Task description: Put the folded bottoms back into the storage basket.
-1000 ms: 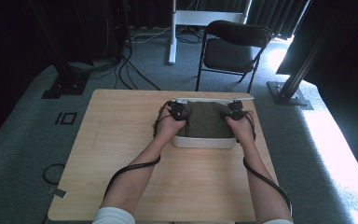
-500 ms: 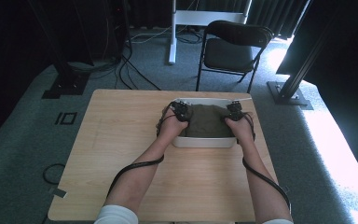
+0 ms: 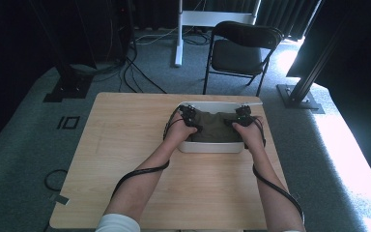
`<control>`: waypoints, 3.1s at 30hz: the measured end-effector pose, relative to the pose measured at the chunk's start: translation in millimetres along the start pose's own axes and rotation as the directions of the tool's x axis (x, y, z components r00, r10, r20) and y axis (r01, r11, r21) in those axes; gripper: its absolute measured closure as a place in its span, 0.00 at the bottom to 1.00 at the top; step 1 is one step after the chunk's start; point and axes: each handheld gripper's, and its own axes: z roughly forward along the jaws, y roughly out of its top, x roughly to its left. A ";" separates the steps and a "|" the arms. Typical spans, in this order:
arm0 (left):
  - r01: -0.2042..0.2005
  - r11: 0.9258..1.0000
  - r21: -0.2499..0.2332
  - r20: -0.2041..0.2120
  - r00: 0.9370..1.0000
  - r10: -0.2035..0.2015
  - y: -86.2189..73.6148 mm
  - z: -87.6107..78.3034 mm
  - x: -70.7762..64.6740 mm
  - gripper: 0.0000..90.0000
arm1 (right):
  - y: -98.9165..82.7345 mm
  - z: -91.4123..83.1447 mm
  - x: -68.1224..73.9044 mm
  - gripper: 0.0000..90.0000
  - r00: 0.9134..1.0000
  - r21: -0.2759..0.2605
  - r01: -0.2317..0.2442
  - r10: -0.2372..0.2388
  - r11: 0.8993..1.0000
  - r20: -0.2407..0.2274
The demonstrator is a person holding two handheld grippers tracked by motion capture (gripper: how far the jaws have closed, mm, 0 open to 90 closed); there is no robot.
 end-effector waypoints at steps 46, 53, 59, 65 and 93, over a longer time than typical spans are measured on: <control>-0.077 0.937 -0.342 0.050 0.994 0.100 -43.8 -62.4 -2.2 0.18 | -18.1 -52.6 21.2 0.15 0.991 -0.204 0.105 -0.121 0.973 -0.064; -0.071 0.936 -0.344 0.032 0.996 0.087 -57.0 -70.1 0.0 0.18 | -26.6 -61.9 22.7 0.15 0.990 -0.205 0.118 -0.132 0.972 -0.056; -0.070 0.934 -0.351 0.038 0.995 0.088 -67.4 -77.0 -0.6 0.18 | -34.6 -71.2 23.5 0.15 0.989 -0.214 0.121 -0.137 0.969 -0.059; -0.069 0.936 -0.347 0.032 0.996 0.085 -79.2 -84.0 2.0 0.18 | -46.3 -81.0 24.0 0.15 0.988 -0.224 0.132 -0.147 0.966 -0.051; -0.039 0.945 -0.326 -0.041 0.999 0.027 -138.5 -97.1 26.5 0.18 | -118.4 -95.6 20.2 0.15 0.983 -0.208 0.168 -0.180 0.964 -0.038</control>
